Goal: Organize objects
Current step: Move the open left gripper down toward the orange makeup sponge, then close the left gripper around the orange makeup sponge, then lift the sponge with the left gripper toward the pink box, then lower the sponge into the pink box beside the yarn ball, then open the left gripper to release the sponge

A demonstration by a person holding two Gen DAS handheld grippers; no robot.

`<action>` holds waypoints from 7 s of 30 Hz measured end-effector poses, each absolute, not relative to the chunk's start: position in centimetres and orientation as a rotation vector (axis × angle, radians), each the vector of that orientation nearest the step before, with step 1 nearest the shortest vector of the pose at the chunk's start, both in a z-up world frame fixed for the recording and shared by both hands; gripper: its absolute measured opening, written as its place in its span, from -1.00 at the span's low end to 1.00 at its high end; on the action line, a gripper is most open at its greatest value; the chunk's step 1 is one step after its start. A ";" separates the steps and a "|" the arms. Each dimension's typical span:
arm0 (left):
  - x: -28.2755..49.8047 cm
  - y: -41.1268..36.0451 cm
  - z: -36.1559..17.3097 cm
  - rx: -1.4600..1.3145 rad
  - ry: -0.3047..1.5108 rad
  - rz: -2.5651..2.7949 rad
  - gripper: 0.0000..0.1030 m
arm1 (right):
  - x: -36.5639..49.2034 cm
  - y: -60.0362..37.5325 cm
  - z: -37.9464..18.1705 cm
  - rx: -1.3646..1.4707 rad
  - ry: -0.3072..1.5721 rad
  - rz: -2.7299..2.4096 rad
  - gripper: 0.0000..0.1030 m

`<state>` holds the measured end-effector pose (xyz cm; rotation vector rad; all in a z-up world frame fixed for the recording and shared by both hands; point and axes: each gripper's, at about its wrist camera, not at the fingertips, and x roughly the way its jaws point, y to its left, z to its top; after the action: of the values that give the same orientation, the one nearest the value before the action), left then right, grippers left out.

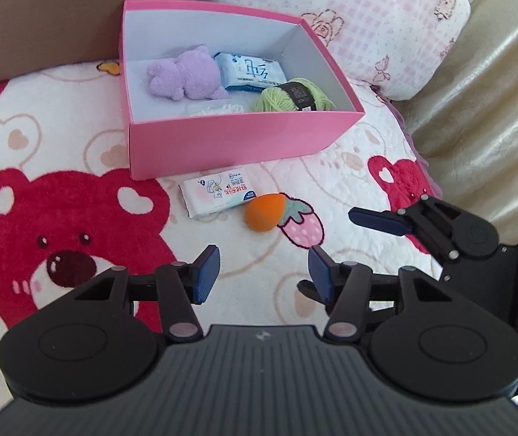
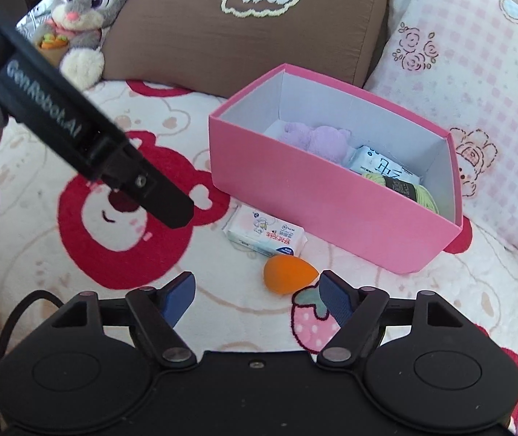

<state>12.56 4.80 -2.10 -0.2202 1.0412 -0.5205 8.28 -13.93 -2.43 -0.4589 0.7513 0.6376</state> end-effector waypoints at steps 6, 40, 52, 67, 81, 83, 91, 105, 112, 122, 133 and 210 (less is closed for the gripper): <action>13.5 4.3 -4.6 -0.279 1.035 -0.545 0.04 | 9.2 -13.3 -5.0 -0.503 0.702 0.601 0.55; 17.2 0.8 -14.4 -0.340 0.924 -0.598 -0.12 | 14.1 -12.8 -12.2 -0.510 0.757 0.586 0.54; 17.8 1.3 -14.7 -0.422 0.915 -0.667 -0.33 | 13.6 -12.4 -12.6 -0.519 0.712 0.576 0.46; 18.3 1.5 -15.3 -0.404 0.929 -0.687 -0.33 | 12.9 -12.0 -13.1 -0.503 0.696 0.590 0.24; 17.7 1.6 -13.3 -0.351 0.967 -0.698 -0.28 | 12.2 -12.1 -12.8 -0.356 0.788 0.547 0.07; 17.8 1.7 -13.0 -0.354 0.987 -0.690 -0.28 | 12.1 -11.9 -12.6 -0.342 0.807 0.538 0.07; 17.2 1.9 -11.1 -0.290 1.058 -0.647 -0.28 | 10.9 -10.1 -11.6 -0.288 0.884 0.528 0.07; 17.0 3.1 -8.9 -0.269 1.173 -0.571 -0.32 | 10.8 -7.8 -9.6 -0.268 0.934 0.522 0.06; 16.4 3.8 -6.4 -0.258 1.155 -0.556 -0.32 | 10.0 -7.2 -7.4 -0.259 0.921 0.511 0.06; 14.4 4.3 -1.9 -0.226 1.050 -0.588 -0.32 | 8.9 -7.4 -3.3 -0.239 0.887 0.499 0.06; 12.4 5.2 2.6 -0.209 0.935 -0.595 -0.32 | 6.8 -6.9 1.3 -0.312 0.769 0.517 0.06; 35.8 -2.7 -5.0 -0.495 1.064 -0.436 -0.32 | 34.9 -13.6 -5.0 -0.124 1.084 0.518 0.21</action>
<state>35.83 -2.69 -5.03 -0.4951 1.0642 -0.4358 34.87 -13.61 -5.02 -0.1239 1.0840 0.5179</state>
